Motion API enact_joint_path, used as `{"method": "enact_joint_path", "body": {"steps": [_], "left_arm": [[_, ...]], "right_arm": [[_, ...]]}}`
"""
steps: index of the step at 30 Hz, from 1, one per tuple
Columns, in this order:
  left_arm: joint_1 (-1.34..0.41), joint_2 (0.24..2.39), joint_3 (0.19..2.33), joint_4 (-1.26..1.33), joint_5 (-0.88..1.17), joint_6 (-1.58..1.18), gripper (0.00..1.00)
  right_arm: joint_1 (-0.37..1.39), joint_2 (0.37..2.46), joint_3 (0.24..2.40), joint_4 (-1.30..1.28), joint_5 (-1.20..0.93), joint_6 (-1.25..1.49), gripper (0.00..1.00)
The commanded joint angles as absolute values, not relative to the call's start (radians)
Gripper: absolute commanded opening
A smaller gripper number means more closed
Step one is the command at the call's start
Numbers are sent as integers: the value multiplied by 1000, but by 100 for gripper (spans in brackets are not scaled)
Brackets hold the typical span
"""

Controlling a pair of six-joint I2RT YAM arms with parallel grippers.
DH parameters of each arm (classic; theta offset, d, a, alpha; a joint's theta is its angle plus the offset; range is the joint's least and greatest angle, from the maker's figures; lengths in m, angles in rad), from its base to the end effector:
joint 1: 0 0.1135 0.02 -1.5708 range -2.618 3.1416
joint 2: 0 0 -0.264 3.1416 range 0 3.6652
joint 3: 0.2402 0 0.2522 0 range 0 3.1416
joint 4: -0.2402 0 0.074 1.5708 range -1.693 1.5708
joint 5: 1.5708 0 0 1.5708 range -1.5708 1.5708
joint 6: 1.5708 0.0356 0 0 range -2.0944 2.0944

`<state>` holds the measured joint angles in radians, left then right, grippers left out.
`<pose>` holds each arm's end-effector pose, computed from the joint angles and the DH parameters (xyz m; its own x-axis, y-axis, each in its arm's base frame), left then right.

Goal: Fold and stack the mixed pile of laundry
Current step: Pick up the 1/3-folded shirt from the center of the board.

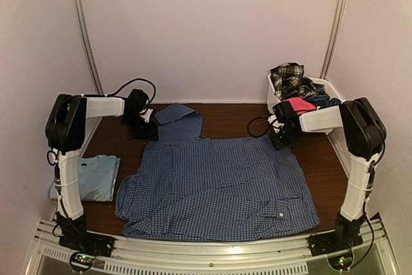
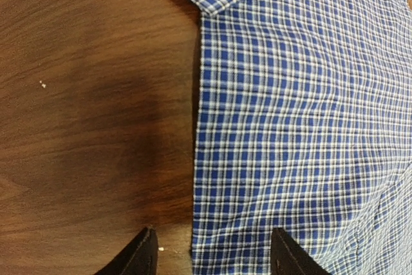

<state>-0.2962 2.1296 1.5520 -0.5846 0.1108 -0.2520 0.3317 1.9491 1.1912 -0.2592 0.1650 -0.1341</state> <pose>0.4210 -0.1326 0.1535 -0.9328 0.0256 -0.3595 0.1028 0.9749 -0.1973 0.3745 0.1228 0.1412 -0.7650 -0.4030 -0.5024 -0.3449 0.9151 -0.2088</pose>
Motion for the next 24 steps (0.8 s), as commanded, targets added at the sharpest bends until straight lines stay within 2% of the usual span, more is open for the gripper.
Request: {"method": "enact_joint_path", "body": {"steps": [1,4,7,18,21,22,24], "left_arm": [[-290,2138,1582,-590,99,-238,61],[-290,2136,1584,-598,90,-238,61],[-288,2132,1584,-601,89,-238,61],[-272,2087,1520,-595,140,-229,61],[-272,2079,1506,-592,143,-229,61],[-272,2077,1499,-589,146,-229,61],[-272,2076,1490,-585,150,-230,61]], "right_arm": [[334,2039,1257,-333,117,-129,54],[336,2069,1285,-368,50,-119,40],[335,2074,1297,-418,-18,-100,32],[384,1976,1189,-596,-94,-6,28],[394,1930,1137,-603,-154,40,30],[394,1912,1115,-592,-163,57,36],[394,1883,1082,-562,-165,97,58]]}}
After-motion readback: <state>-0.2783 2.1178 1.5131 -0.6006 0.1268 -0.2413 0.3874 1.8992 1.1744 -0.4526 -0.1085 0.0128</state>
